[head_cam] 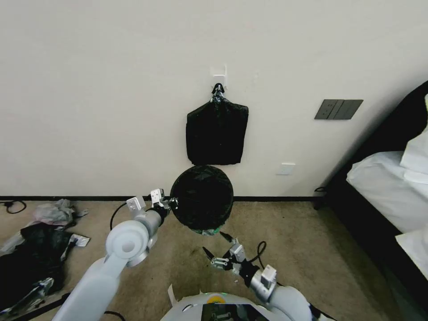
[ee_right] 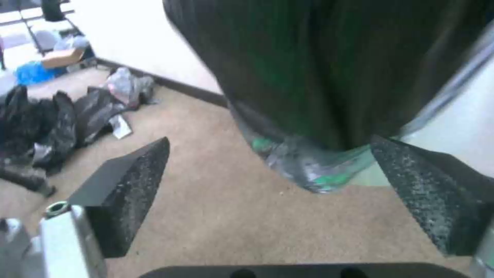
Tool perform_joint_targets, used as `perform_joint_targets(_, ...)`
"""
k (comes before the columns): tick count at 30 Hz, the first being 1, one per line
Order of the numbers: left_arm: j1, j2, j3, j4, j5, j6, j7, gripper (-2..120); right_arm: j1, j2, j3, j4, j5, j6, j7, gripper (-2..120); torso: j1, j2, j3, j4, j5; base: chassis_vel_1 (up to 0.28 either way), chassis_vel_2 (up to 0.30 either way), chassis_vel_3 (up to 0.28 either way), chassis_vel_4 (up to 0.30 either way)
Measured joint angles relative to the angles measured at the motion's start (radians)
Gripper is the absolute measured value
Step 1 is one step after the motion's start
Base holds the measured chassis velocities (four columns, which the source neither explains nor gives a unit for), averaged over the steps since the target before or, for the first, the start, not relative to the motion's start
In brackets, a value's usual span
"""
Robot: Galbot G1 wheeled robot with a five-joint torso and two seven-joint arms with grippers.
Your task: Place a trash bag onto the trash bin.
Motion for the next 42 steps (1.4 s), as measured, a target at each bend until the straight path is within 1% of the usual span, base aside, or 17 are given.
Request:
perform_joint_targets(2, 0.005, -0.009, 0.018, 0.013, 0.066, -0.012, 0.016, 1, -0.045, -0.021, 0.03, 0.074, 0.031, -0.022, 0.033, 91, 0.0, 0.0, 0.0, 0.0, -0.0002, 0.0, 0.0, 0.0, 0.0)
perform_joint_targets(4, 0.008, -0.01, 0.023, 0.014, 0.086, -0.014, 0.023, 1, -0.055, -0.025, 0.035, 0.095, 0.043, -0.034, 0.04, 88, 0.0, 0.0, 0.0, -0.0002, -0.0001, 0.0, 0.0, 0.0, 0.0)
perform_joint_targets(6, 0.022, -0.016, 0.043, 0.015, 0.152, -0.019, 0.039, 1, -0.067, -0.035, 0.044, 0.176, 0.104, -0.088, 0.073, 78, 0.0, 0.0, 0.0, -0.0001, 0.0, 0.0, 0.0, 0.0, 0.0)
perform_joint_targets(7, 0.022, -0.016, 0.043, 0.015, 0.152, -0.019, 0.039, 1, -0.067, -0.035, 0.044, 0.176, 0.104, -0.088, 0.073, 78, 0.0, 0.0, 0.0, -0.0001, 0.0, 0.0, 0.0, 0.0, 0.0)
perform_joint_targets(9, 0.049, -0.023, 0.07, 0.009, 0.225, -0.028, 0.058, 1, -0.029, -0.04, 0.052, 0.257, 0.209, -0.176, 0.128, 67, 0.0, 0.0, 0.0, -0.0001, -0.0002, 0.0, 0.0, 0.0, 0.0)
perform_joint_targets(10, 0.049, -0.023, 0.07, 0.009, 0.225, -0.028, 0.058, 1, -0.029, -0.04, 0.052, 0.257, 0.209, -0.176, 0.128, 67, 0.0, 0.0, 0.0, -0.0001, -0.0002, 0.0, 0.0, 0.0, 0.0)
perform_joint_targets(13, 0.086, -0.031, 0.116, 0.004, 0.329, -0.044, 0.077, 1, 0.072, -0.069, 0.074, 0.294, 0.343, -0.336, 0.211, 51, 0.0, 0.0, 0.0, 0.0002, 0.0, 0.0, 0.0, 0.0, 0.0)
perform_joint_targets(14, 0.086, -0.031, 0.116, 0.004, 0.329, -0.044, 0.077, 1, 0.072, -0.069, 0.074, 0.294, 0.343, -0.336, 0.211, 51, 0.0, 0.0, 0.0, 0.0002, 0.0, 0.0, 0.0, 0.0, 0.0)
perform_joint_targets(15, 0.1, -0.036, 0.14, 0.003, 0.37, -0.049, 0.081, 1, 0.139, -0.09, 0.07, 0.296, 0.408, -0.43, 0.267, 44, 0.0, 0.0, 0.0, 0.0001, 0.0, 0.0, 0.0, 0.0, 0.0)
perform_joint_targets(17, 0.105, -0.04, 0.151, 0.003, 0.389, -0.051, 0.081, 1, 0.183, -0.099, 0.061, 0.294, 0.444, -0.47, 0.296, 41, 0.0, 0.0, 0.0, 0.0001, 0.0, 0.0, 0.0, 0.0, 0.0)
perform_joint_targets(19, 0.114, -0.053, 0.191, 0.005, 0.453, -0.058, 0.08, 1, 0.335, -0.107, 0.011, 0.257, 0.531, -0.561, 0.384, 28, 0.0, 0.0, 0.0, 0.0001, 0.0001, 0.0, 0.0, 0.0, 0.0)
perform_joint_targets(23, 0.114, -0.063, 0.219, 0.012, 0.49, -0.06, 0.078, 1, 0.452, -0.093, -0.052, 0.209, 0.583, -0.616, 0.44, 19, 0.0, 0.0, 0.0, 0.0, -0.0001, 0.0, 0.0, 0.0, 0.0)
perform_joint_targets(26, 0.103, -0.08, 0.256, 0.03, 0.548, -0.061, 0.07, 1, 0.655, -0.054, -0.209, 0.113, 0.632, -0.721, 0.539, 3, 0.0, 0.0, 0.0, 0.0002, 0.0, 0.0, 0.0, 0.0, 0.0)
perform_joint_targets(27, 0.103, -0.08, 0.256, 0.03, 0.548, -0.061, 0.07, 1, 0.655, -0.054, -0.209, 0.113, 0.632, -0.721, 0.539, 3, 0.0, 0.0, 0.0, 0.0002, 0.0, 0.0, 0.0, 0.0, 0.0)
perform_joint_targets(30, 0.091, -0.094, 0.276, 0.039, 0.577, -0.058, 0.044, 1, 0.777, -0.022, -0.326, 0.035, 0.623, -0.746, 0.584, 0, 0.0, 0.0, 0.0, 0.0, -0.0001, 0.0, 0.0, 0.0, 0.0)
perform_joint_targets(33, 0.088, -0.1, 0.283, 0.045, 0.597, -0.055, 0.034, 1, 0.822, -0.001, -0.382, -0.001, 0.609, -0.747, 0.6, 0, 0.0, 0.0, 0.0, 0.0001, -0.0001, 0.0, 0.0, 0.0, 0.0)
perform_joint_targets(42, 0.079, -0.108, 0.295, 0.056, 0.625, -0.051, 0.025, 1, 0.873, 0.029, -0.461, -0.056, 0.573, -0.747, 0.622, 0, 0.0, 0.0, 0.0, 0.0, -0.0002, 0.0, 0.0, 0.0, 0.0)
